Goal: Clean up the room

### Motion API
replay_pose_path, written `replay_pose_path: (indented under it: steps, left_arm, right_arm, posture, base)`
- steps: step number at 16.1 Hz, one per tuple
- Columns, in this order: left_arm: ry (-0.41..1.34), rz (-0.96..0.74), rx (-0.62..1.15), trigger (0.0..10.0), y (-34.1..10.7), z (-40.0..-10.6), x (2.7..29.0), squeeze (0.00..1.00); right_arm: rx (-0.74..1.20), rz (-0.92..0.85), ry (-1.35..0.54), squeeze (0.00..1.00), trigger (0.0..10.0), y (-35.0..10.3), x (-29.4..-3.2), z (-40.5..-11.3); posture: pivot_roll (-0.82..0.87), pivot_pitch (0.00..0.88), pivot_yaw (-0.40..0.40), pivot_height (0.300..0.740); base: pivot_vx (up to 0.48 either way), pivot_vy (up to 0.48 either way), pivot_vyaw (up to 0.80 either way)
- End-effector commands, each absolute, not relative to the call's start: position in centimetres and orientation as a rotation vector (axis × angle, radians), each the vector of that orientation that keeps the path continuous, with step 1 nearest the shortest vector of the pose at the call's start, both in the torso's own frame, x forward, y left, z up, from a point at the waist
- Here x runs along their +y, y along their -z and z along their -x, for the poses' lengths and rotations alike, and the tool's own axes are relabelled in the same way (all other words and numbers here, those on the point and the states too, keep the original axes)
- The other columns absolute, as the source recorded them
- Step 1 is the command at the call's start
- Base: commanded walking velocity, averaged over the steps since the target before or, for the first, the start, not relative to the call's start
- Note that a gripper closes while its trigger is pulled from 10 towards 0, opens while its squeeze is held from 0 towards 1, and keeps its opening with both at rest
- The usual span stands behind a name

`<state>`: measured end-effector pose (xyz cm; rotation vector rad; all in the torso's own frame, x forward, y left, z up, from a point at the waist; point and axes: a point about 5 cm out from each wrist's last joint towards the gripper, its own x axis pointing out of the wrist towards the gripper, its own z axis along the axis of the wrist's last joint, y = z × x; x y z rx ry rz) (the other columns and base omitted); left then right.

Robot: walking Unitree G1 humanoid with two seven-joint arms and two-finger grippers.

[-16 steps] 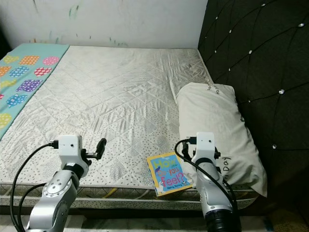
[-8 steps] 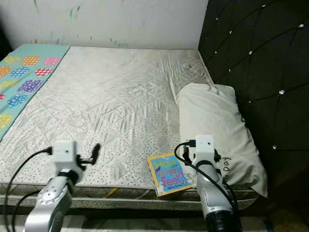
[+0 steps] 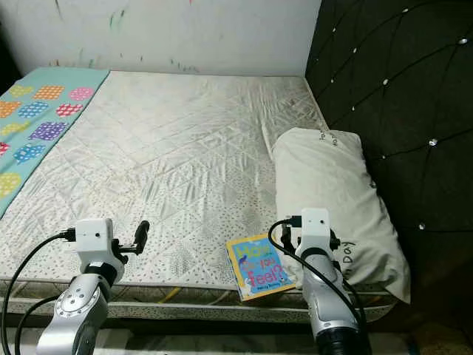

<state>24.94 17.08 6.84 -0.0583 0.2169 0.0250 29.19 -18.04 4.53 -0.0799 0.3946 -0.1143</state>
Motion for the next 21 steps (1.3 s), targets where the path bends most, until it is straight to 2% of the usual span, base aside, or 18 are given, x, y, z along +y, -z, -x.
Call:
replay_pose_path:
  steps: [1,12,21]
  left_arm:
    - [-0.022,0.048,0.211,10.0,-7.0,-24.8,17.1,0.0]
    - [-0.02,0.049,0.212,10.0,-7.0,-25.0,17.0,0.0]
    - [-0.073,0.018,0.21,10.0,-7.2,-25.3,17.9,0.0]
  right_arm:
    - [0.377,0.071,0.105,0.0,10.0,-4.9,-17.9,-29.2]
    - [0.364,0.05,0.073,0.0,10.0,-5.1,-17.5,-29.4]
    - [0.336,0.07,-0.043,0.0,10.0,-5.4,-16.2,-29.7]
  posture:
    - [-0.07,0.0,-0.024,0.732]
    - [-0.07,0.0,-0.019,0.634]
    - [-0.07,0.0,-0.018,0.609]
  base:
    - [0.0,0.0,0.0]
    - [0.0,0.0,0.0]
    - [0.0,0.0,0.0]
